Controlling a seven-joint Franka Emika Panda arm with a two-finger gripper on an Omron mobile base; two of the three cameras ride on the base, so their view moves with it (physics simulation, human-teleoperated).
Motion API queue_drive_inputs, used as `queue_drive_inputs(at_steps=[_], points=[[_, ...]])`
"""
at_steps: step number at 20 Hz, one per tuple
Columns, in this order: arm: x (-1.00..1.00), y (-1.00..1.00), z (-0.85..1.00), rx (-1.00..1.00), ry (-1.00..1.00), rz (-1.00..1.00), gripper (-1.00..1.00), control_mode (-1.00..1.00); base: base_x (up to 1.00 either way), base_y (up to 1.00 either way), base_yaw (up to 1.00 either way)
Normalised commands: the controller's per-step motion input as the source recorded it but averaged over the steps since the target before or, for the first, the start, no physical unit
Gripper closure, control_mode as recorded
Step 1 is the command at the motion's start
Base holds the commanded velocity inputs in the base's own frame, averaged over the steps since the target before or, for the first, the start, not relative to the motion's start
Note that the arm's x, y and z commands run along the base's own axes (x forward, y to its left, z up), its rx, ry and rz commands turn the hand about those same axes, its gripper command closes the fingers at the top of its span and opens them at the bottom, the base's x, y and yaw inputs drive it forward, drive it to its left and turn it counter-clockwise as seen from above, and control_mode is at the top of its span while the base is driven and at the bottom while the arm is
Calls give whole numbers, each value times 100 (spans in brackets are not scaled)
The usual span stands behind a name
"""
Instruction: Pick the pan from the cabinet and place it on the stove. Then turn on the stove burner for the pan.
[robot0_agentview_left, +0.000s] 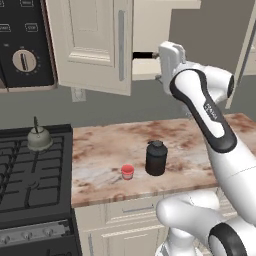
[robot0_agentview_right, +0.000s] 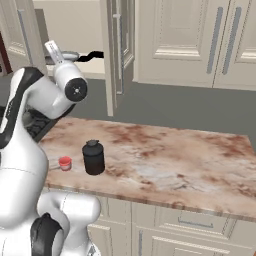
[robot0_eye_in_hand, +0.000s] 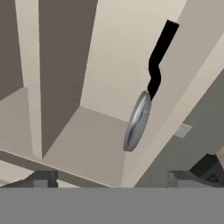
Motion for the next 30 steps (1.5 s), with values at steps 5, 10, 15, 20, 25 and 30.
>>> queue_drive_inputs(at_steps=[5, 10, 15, 20, 25, 30], points=[[44, 37, 0, 5, 3, 8, -100, -100, 0, 0, 0], [38, 25, 0, 3, 1, 7, -100, -100, 0, 0, 0], [33, 20, 0, 1, 0, 5, -100, -100, 0, 0, 0], [35, 25, 0, 1, 2, 5, -100, -100, 0, 0, 0], [23, 25, 0, 0, 1, 5, -100, -100, 0, 0, 0], [8, 31, 0, 0, 0, 6, -100, -100, 0, 0, 0]])
